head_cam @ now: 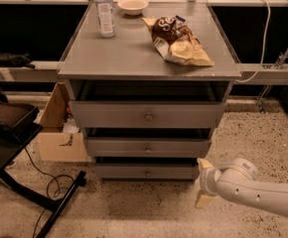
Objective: Open bottom drawer
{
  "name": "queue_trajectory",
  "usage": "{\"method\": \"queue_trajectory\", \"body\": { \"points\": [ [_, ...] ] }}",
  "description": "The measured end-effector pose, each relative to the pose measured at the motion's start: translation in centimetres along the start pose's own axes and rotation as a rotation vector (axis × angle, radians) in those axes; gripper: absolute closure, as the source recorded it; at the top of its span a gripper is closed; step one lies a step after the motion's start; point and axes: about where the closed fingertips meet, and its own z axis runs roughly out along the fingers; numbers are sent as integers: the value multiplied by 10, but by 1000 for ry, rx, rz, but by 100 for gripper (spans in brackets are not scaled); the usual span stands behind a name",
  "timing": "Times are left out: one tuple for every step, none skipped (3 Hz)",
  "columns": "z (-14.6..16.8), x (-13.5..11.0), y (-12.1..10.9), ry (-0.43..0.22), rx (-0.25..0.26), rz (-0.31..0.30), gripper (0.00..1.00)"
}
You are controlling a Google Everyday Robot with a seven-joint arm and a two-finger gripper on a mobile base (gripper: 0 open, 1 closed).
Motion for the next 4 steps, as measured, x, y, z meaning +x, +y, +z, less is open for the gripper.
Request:
{"method": "queue_trajectory", "body": {
  "points": [
    [21, -5, -1, 23, -14, -14, 0],
    [74, -9, -6, 44, -22, -22, 0],
    [142, -17, -1, 10, -40, -8, 0],
    [199, -24, 4, -1, -56, -20, 0]
  ]
}}
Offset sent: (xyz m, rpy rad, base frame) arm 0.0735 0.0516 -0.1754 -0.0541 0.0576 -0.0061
